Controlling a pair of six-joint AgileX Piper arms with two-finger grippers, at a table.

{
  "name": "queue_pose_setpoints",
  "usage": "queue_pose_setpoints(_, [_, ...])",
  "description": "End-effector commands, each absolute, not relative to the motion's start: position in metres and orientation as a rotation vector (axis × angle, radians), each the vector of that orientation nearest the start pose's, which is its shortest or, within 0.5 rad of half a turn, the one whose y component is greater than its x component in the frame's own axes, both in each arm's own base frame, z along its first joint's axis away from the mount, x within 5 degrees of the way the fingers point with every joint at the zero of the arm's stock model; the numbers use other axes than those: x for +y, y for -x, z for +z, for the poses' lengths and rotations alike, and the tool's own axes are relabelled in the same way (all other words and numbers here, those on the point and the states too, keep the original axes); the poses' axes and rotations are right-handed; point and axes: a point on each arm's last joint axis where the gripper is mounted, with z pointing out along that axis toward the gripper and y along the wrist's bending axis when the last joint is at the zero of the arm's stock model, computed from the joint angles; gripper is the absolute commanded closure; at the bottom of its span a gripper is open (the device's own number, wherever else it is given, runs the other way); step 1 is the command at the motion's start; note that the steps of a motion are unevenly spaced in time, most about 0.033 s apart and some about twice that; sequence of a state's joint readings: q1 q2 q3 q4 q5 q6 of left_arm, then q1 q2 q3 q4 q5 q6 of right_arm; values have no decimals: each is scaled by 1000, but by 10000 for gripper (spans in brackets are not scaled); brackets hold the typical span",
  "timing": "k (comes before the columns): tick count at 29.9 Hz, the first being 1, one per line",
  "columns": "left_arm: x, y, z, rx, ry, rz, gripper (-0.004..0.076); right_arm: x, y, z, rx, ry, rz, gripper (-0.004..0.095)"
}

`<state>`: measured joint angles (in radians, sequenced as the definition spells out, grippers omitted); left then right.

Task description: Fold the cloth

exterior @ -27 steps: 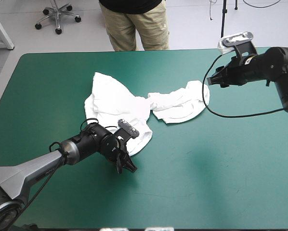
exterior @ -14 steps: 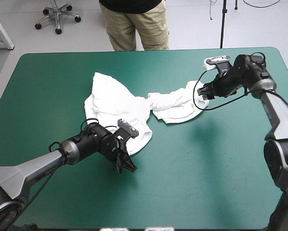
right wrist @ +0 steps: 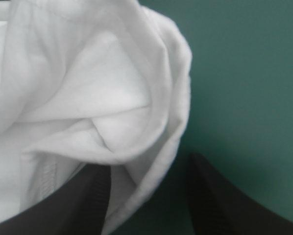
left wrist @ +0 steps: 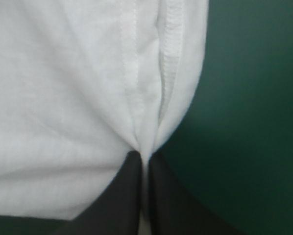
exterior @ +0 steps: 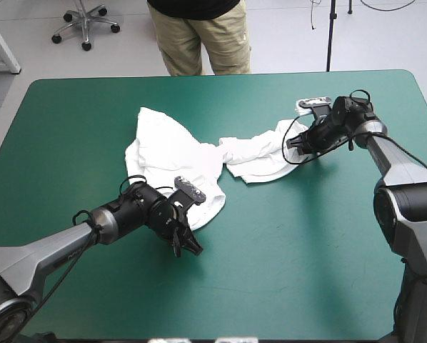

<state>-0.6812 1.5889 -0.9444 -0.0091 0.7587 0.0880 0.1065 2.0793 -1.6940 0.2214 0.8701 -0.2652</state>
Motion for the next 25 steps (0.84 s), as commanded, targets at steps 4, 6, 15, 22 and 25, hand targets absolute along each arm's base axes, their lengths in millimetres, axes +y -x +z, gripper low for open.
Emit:
queue_pose_setpoints(4, [-183,-218,201,2752,-1069,-133,733,68,-449,247,2581,402,265,929])
queue_pose_setpoints(6, [-180,-218,207,2733,-1065,-123,733,69,-446,251,2582,410,280,915])
queue_pose_setpoints(15, [-133,-237,323,2485,-789,70,733,64,-402,353,2356,421,239,917])
queue_pose_setpoints(22, [-84,-226,471,2095,-560,111,733,54,-329,453,2077,432,169,918])
queue_pose_setpoints(25, [-68,-206,533,1906,-484,130,733,50,-294,490,1947,454,131,924])
